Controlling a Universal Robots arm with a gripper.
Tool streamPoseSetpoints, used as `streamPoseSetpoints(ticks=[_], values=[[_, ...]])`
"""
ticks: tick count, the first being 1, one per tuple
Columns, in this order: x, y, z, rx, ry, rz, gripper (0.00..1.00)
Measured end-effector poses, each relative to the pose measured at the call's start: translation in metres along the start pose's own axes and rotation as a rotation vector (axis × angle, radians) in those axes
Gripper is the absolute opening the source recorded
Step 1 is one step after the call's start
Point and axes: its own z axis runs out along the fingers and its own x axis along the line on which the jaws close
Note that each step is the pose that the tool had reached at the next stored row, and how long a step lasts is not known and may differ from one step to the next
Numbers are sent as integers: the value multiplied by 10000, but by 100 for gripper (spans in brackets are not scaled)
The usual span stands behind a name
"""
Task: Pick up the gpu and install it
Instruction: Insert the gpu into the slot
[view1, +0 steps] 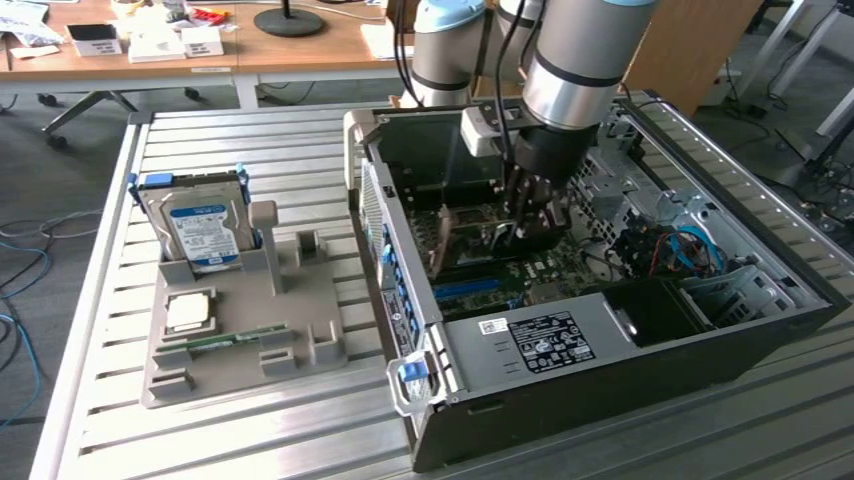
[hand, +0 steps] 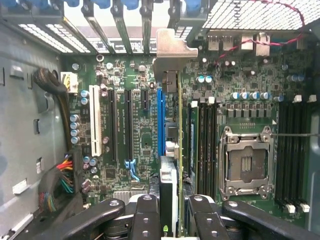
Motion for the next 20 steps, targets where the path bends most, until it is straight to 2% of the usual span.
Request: streamPoseSetpoints(ticks=[6,20], values=[[3,57,16,0,1,2,27],[4,61,42,0,1,1,27]])
